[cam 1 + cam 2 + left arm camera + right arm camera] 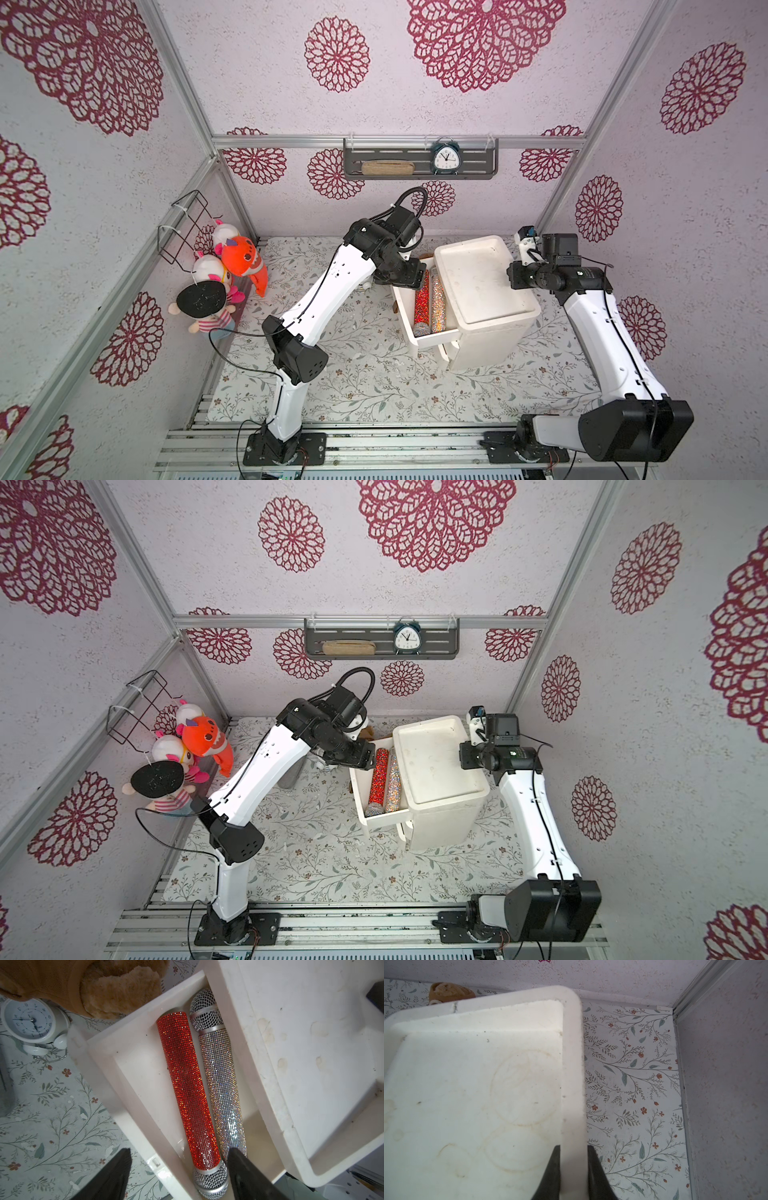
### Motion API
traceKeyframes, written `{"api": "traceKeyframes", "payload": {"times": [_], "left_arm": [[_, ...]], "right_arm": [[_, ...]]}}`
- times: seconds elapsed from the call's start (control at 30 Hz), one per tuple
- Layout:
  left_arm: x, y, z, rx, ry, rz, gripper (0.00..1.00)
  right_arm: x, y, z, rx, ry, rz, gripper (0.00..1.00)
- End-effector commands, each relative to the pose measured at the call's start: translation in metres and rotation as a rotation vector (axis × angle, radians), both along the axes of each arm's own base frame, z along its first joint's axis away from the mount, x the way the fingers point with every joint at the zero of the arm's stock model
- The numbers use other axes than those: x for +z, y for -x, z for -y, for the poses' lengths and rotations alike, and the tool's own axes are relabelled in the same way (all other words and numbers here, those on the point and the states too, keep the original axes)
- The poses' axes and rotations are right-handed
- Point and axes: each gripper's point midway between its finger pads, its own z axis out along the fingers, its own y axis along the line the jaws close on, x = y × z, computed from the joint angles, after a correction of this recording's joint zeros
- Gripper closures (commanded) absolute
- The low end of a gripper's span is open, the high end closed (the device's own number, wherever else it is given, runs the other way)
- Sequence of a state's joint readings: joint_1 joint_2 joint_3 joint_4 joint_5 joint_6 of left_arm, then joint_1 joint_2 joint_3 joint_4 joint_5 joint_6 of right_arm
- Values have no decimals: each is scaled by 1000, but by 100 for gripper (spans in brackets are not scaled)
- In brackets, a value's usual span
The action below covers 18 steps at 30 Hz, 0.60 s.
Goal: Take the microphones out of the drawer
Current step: Pick up the microphone from the drawer.
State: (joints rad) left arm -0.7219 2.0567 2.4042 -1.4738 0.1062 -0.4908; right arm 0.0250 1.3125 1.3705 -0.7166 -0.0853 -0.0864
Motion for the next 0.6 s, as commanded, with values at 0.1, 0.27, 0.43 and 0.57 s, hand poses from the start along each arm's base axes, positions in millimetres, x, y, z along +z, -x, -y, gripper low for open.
{"api": "traceKeyframes", "payload": {"times": [0.1,0.27,0.43,0.57], "left_arm": [[-7,0,11,8,-24,19,31],[-18,-4,21,20,-33,21,37],[-32,-9,28,32,-52,18,40],[-43,-13,30,49,-80,16,46]], "right_arm": [[72,-25,1,-59,-74,251,100],[70,-26,0,-54,-74,248,100],[69,-26,-1,-50,-73,247,100],[69,-27,-1,-45,-72,248,100]]}}
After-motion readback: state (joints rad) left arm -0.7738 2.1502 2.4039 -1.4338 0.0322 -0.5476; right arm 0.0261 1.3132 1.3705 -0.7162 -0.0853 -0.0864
